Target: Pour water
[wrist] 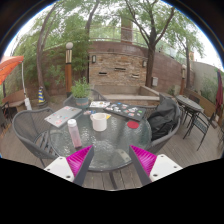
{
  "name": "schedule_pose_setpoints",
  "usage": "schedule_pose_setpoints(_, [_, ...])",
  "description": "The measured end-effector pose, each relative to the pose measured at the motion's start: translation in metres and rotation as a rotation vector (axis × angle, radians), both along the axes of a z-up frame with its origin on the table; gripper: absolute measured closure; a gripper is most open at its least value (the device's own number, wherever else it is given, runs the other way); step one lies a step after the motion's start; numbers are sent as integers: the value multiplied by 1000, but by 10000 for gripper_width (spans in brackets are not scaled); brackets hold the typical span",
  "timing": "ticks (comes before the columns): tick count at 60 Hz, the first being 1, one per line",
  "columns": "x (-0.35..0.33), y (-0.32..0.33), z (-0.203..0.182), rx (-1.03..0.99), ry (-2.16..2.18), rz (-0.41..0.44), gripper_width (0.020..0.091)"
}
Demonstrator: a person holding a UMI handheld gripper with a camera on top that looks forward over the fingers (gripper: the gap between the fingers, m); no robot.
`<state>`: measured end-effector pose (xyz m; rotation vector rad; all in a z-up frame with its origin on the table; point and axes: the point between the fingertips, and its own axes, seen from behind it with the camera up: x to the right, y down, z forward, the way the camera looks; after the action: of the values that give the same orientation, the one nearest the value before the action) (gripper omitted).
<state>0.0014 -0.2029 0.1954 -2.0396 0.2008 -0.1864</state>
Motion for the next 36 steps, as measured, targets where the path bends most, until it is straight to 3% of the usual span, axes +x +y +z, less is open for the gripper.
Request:
schedule_pose_setpoints(6, [18, 0, 4, 7, -4, -45, 291])
schedule_pose_setpoints(17, [21, 5, 5, 88, -18, -23, 290])
schedule_pose_setpoints(27, [27, 9, -28, 61, 16, -21, 292])
schedule_pose_setpoints(36, [-13, 38, -76, 68, 71, 30, 294])
